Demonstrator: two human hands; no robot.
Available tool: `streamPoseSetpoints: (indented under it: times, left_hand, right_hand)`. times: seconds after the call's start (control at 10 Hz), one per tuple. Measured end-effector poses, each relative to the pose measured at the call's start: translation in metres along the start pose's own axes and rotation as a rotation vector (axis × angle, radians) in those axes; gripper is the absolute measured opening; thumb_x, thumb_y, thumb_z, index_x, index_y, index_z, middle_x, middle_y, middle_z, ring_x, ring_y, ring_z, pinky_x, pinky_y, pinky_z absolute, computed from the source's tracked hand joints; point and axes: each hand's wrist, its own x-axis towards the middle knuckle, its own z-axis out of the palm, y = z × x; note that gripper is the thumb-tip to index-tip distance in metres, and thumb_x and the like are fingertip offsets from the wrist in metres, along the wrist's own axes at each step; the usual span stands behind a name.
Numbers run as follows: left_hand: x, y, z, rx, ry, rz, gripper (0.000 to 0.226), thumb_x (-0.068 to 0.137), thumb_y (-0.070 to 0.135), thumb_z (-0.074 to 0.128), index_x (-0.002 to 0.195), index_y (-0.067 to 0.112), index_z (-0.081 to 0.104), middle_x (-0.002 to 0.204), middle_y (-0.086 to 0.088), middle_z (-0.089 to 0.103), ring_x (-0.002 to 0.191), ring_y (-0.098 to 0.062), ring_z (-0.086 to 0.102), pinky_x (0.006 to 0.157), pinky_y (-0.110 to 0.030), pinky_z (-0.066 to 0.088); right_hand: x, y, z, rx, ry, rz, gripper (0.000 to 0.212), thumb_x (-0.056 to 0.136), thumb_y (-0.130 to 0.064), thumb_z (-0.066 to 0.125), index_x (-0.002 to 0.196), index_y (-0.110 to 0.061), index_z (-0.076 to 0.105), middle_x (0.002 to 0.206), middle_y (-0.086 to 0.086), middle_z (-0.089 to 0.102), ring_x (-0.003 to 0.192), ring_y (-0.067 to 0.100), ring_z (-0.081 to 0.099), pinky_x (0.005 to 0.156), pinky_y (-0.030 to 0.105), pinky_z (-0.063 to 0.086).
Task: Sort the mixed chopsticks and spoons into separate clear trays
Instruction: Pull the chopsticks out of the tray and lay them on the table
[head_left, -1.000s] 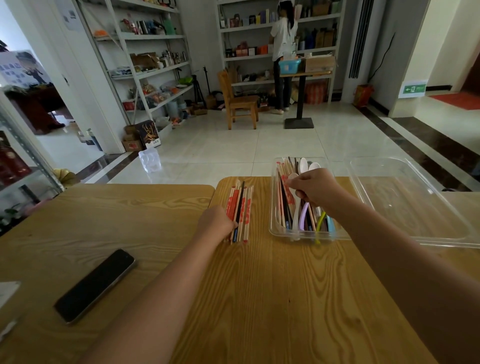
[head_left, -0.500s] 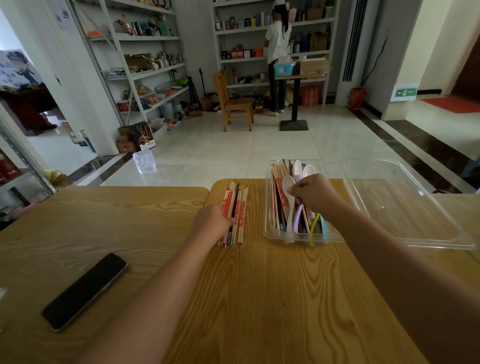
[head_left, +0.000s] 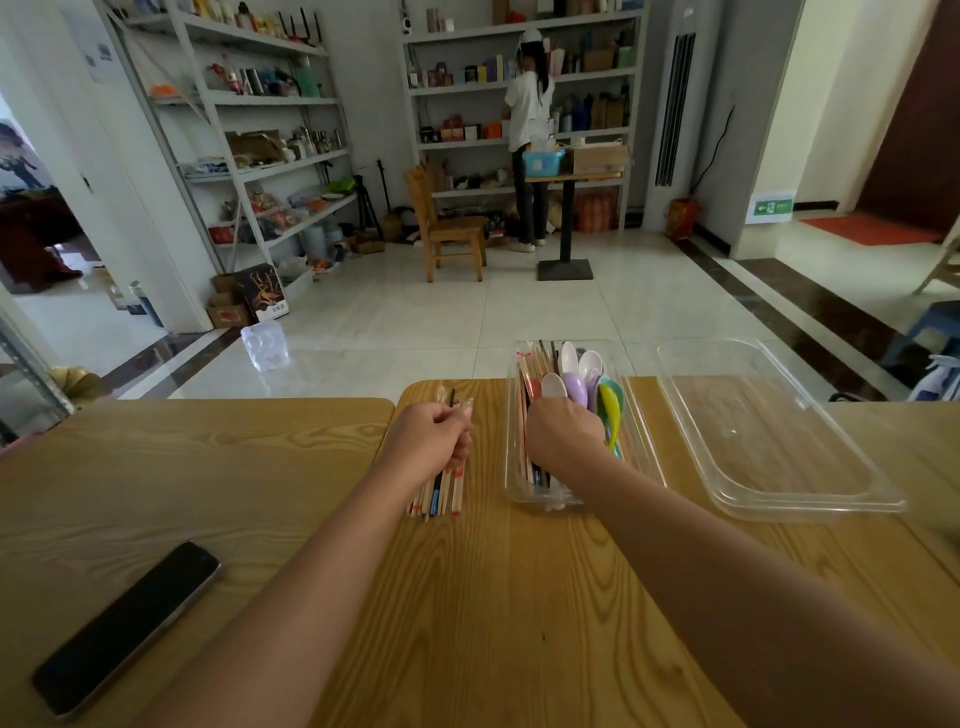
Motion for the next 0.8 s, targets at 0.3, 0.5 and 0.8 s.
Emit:
streamPoseSetpoints:
  times: [0.3,0.5,0.8]
  left_hand:
    - [-0.002,-0.003,0.003,-0.046,-0.054,0.004,0.022,0.099,0.022,0.057,0.090,0.007,0.069,0.084,-0.010,0.072,0.073,-0.018,0.068,0.076,-0.038,0.060]
    - [0.000,0.000,0.012,-0.050,-0.053,0.034,0.017,0.096,0.028,0.061,0.103,0.014,0.068,0.094,-0.003,0.073,0.089,-0.019,0.071,0.083,-0.039,0.060]
    - [-0.004,0.018,0.035,-0.276,-0.191,-0.004,0.013,0.090,0.022,0.068,0.099,0.013,0.068,0.094,-0.005,0.074,0.087,-0.018,0.071,0.077,-0.025,0.058]
  right_hand:
    - [0.005,0.011,-0.016,0.421,-0.019,0.074,0.029,0.095,-0.008,0.057,0.124,-0.005,0.056,0.119,0.012,0.060,0.114,0.028,0.057,0.093,0.036,0.051]
    - [0.010,0.029,-0.047,0.961,0.012,0.131,0.013,0.091,-0.016,0.060,0.085,-0.008,0.067,0.067,0.000,0.057,0.054,0.009,0.050,0.040,0.014,0.041]
    - [-0.009,0.032,-0.054,1.004,-0.085,0.014,0.011,0.094,-0.019,0.064,0.094,-0.011,0.071,0.060,0.002,0.054,0.044,0.008,0.042,0.041,0.017,0.037]
